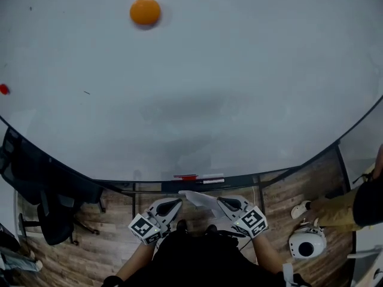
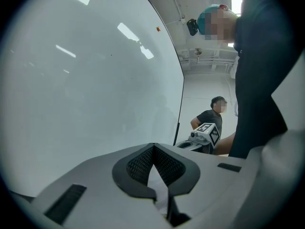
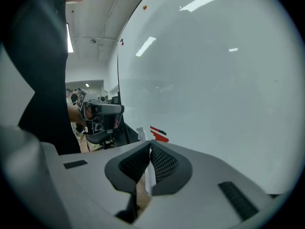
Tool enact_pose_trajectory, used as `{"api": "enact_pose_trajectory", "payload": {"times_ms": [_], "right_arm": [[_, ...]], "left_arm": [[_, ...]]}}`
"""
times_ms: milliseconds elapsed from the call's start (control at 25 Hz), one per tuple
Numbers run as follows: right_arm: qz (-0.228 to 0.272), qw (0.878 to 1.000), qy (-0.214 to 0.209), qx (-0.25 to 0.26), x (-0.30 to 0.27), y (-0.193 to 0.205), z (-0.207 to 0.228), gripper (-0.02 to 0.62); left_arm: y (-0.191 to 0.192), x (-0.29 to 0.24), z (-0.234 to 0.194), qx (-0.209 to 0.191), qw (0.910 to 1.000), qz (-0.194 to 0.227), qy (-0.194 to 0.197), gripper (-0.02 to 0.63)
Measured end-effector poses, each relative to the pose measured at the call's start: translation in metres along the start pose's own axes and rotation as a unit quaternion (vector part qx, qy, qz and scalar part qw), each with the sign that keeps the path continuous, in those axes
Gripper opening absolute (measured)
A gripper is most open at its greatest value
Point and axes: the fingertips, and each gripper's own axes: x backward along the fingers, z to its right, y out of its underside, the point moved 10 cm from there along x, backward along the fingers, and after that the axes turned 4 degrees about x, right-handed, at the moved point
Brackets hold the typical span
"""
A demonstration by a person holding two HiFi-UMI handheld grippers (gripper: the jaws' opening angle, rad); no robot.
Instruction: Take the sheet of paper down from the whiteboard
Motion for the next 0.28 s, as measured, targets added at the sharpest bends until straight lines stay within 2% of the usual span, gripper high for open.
{"api": "enact_pose_trajectory", "payload": {"times_ms": [280], "right_arm": [[-0.009, 1.0, 0.006, 0.005, 0.017, 0.005, 0.009, 0.018]], "left_arm": [[-0.006, -0.006, 0.015, -0.001, 0.9998, -0.012, 0.013, 0.012]]}}
